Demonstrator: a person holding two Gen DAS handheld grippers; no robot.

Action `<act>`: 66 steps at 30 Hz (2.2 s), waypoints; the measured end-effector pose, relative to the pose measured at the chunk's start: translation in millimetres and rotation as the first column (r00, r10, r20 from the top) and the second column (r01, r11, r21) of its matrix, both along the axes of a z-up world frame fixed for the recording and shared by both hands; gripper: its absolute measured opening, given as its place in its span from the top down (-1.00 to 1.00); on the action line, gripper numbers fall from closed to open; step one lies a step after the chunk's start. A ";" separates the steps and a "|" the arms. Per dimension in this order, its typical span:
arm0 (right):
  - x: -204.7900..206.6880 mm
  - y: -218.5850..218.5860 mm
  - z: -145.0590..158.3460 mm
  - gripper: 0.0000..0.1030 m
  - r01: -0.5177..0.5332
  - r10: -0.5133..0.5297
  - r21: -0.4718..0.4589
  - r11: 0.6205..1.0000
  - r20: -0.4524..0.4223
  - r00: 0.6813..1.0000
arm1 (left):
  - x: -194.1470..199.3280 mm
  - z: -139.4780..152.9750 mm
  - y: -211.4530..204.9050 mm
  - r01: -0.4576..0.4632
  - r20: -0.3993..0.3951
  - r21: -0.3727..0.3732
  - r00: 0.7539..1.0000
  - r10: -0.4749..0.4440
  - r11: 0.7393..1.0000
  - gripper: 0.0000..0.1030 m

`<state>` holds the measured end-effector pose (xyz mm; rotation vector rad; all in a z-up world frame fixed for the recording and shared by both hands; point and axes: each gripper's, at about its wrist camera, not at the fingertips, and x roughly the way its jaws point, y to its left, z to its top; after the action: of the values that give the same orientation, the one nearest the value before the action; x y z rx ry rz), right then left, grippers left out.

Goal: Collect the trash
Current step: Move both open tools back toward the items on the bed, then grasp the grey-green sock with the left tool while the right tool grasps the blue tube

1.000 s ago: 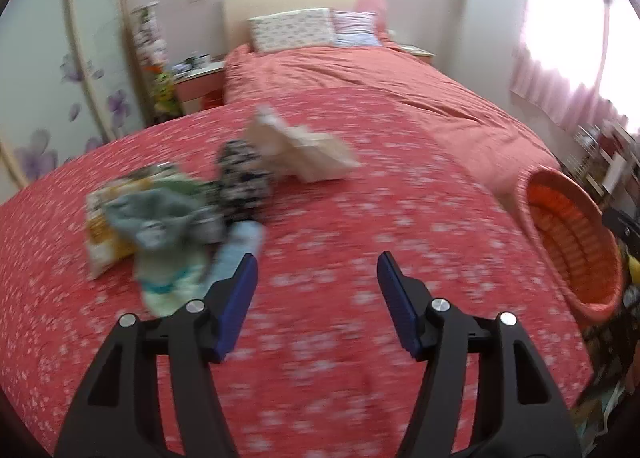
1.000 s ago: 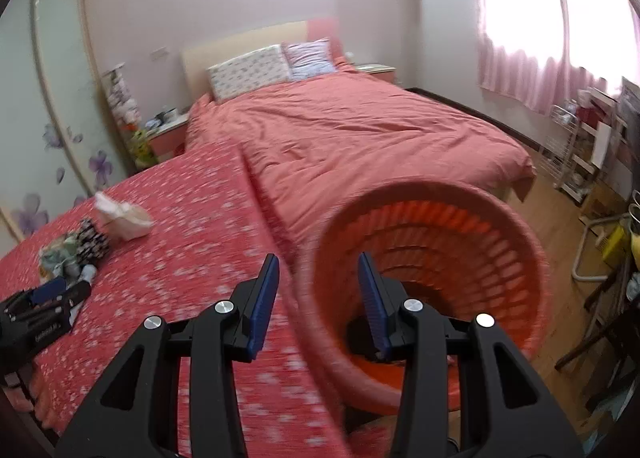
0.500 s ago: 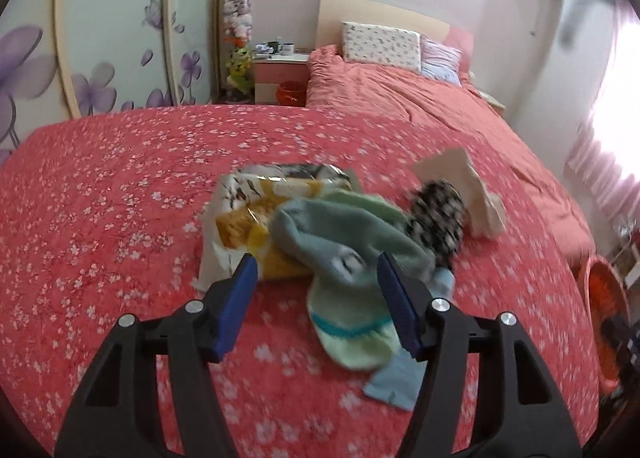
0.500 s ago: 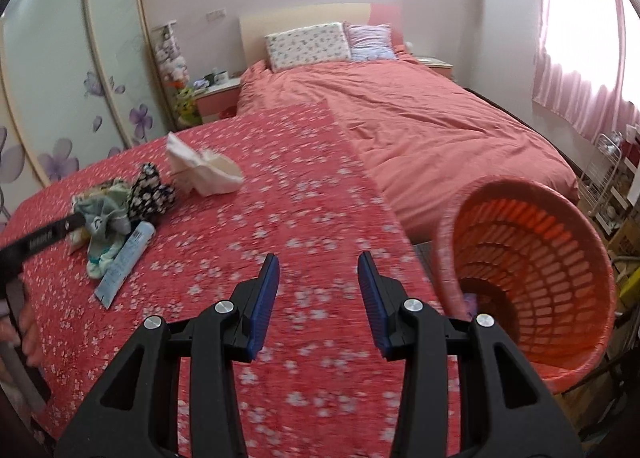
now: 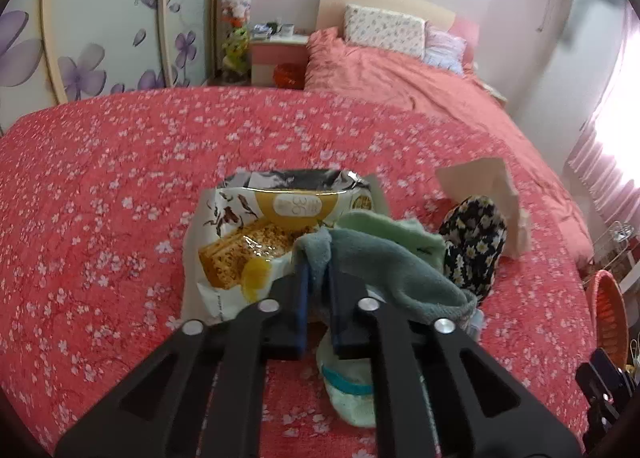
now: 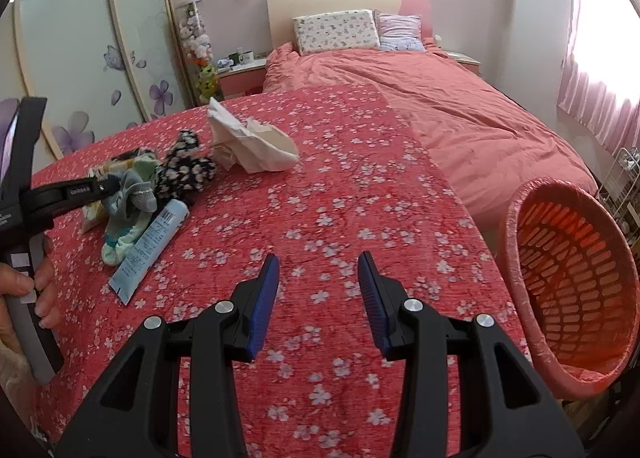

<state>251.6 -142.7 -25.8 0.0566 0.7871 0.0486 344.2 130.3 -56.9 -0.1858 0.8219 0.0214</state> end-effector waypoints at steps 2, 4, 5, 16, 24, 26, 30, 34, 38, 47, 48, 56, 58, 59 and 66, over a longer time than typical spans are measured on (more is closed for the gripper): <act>0.3 4.7 0.5 0.19 -0.007 0.007 -0.002 1.000 -0.001 1.000 | -7.0 3.9 3.7 0.010 0.026 -0.013 1.000 -0.010 1.000 0.90; 0.5 8.7 1.4 0.19 -0.014 0.014 -0.002 1.000 -0.001 1.000 | -18.4 11.9 11.6 0.016 0.059 -0.025 0.998 -0.015 1.000 0.90; 0.5 11.2 1.6 0.19 -0.018 0.018 -0.002 1.000 -0.001 1.000 | -23.4 15.4 16.0 0.013 0.070 -0.028 0.997 -0.011 1.000 0.90; 10.0 66.5 4.5 0.19 -0.108 0.108 0.013 0.994 -0.002 0.994 | -77.8 28.8 95.9 -0.077 0.119 0.064 0.990 0.069 0.995 0.90; 42.3 113.2 -5.6 0.19 -0.118 0.120 0.039 0.992 -0.034 0.992 | -69.0 -3.1 130.4 -0.108 0.005 0.038 0.994 0.108 0.993 0.53; 49.2 117.9 -8.0 0.19 -0.099 0.101 0.042 0.994 -0.048 0.994 | -68.4 -4.3 132.7 -0.122 0.011 0.018 0.992 0.122 0.992 0.20; 60.6 124.1 -14.7 0.19 -0.057 0.059 0.032 0.998 -0.084 0.995 | -69.0 -6.3 128.7 -0.127 0.017 -0.004 0.992 0.127 0.992 -0.03; 62.4 127.2 -19.7 0.19 -0.052 0.055 0.025 0.998 -0.098 0.994 | -67.0 -9.8 119.0 -0.128 0.012 -0.001 0.992 0.128 0.992 -0.17; 59.3 122.8 -19.1 0.19 -0.058 0.062 0.041 0.997 -0.104 0.993 | -62.7 -20.6 114.8 -0.138 -0.010 0.007 0.990 0.138 0.990 -0.21; 51.4 128.8 -27.2 0.43 -0.103 0.096 -0.057 0.993 -0.106 0.990 | -65.2 -30.1 126.1 -0.165 -0.033 -0.069 0.986 0.163 0.984 -0.23; 50.0 121.6 -26.6 0.43 -0.098 0.092 -0.051 0.994 -0.107 0.990 | -64.9 -30.2 125.5 -0.162 -0.034 -0.067 0.986 0.160 0.984 -0.23; 52.2 66.3 -25.8 0.43 -0.035 0.036 0.012 0.999 -0.110 0.993 | -64.1 -30.1 124.2 -0.159 -0.037 -0.058 0.987 0.157 0.986 -0.23; 52.6 64.9 -26.2 0.42 -0.037 0.039 0.020 0.999 -0.103 0.994 | -63.3 -30.3 123.3 -0.159 -0.041 -0.048 0.987 0.157 0.986 -0.24; 53.5 66.3 -26.8 0.42 -0.036 0.038 0.019 0.999 -0.101 0.994 | -63.0 -30.3 122.6 -0.159 -0.043 -0.043 0.987 0.157 0.986 -0.24; 61.2 68.5 -27.0 0.46 -0.016 0.016 0.001 1.000 -0.104 0.994 | -59.6 -30.6 122.6 -0.160 -0.044 -0.041 0.986 0.158 0.986 -0.24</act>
<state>312.8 -74.2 -52.8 0.0538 0.8918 0.0611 284.6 252.9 -87.5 -0.2933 0.8471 0.1581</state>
